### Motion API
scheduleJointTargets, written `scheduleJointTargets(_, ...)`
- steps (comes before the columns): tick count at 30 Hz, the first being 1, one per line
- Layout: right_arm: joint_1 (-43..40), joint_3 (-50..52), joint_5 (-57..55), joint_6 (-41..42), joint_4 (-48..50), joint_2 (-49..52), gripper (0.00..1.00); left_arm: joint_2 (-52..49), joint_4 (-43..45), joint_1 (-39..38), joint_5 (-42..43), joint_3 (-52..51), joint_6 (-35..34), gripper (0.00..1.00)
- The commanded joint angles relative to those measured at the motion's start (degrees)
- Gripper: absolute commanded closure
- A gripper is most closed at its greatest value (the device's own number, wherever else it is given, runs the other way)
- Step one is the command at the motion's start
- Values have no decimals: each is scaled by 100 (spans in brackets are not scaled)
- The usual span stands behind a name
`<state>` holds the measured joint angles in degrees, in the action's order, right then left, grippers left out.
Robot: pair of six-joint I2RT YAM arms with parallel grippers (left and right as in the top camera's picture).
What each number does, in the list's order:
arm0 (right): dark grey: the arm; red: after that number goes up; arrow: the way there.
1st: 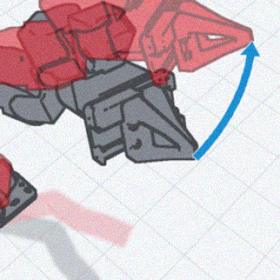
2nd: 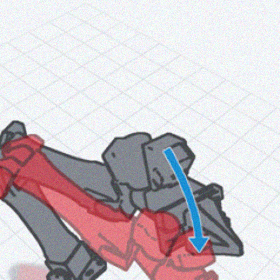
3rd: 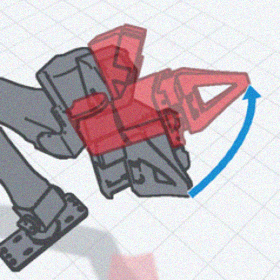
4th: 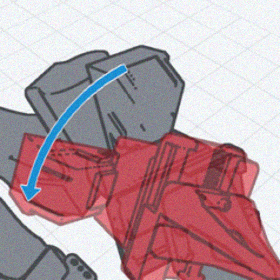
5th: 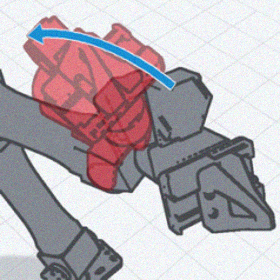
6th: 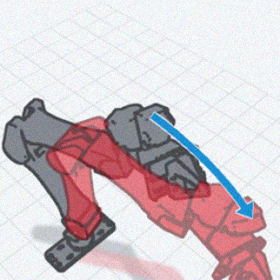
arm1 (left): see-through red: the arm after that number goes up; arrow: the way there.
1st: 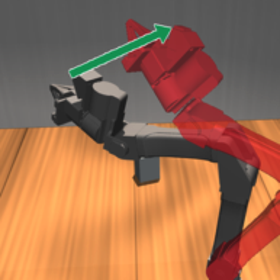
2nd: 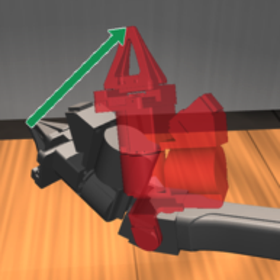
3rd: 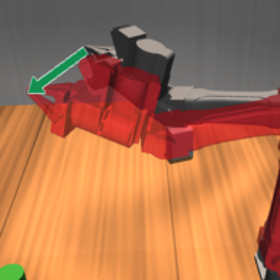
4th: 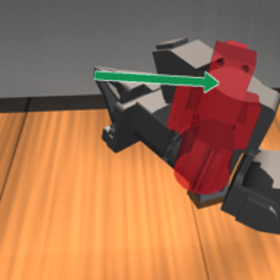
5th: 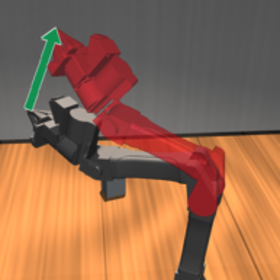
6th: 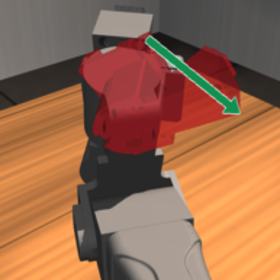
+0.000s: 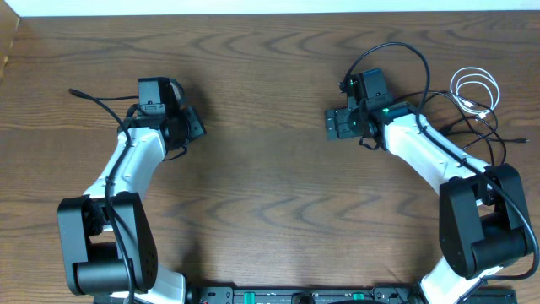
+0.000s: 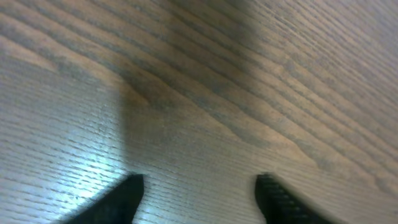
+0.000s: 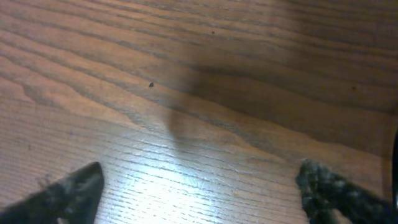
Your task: Untangle cables
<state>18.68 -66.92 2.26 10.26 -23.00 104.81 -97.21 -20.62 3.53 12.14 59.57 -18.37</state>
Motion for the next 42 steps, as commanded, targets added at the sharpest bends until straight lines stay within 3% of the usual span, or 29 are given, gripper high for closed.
scheduleJointTargets(1, 79, 61, -149, 127, 4, -55, 1, 22, -28, -9, 50, -33, 57, 9)
scheduleJointTargets(2, 79, 61, -149, 127, 9, -55, 1, 22, -26, -9, 50, -33, 57, 1)
scheduleJointTargets(3, 76, 61, -149, 127, 7, -55, 1, 22, -28, -9, 50, -33, 57, 0)
scheduleJointTargets(8, 87, 61, 131, 905, 160, -55, 1, 22, -28, -9, 50, -35, 55, 0)
scheduleJointTargets(42, 87, 61, 129, 901, 138, -55, 1, 264, -28, -9, 31, -33, 55, 1)
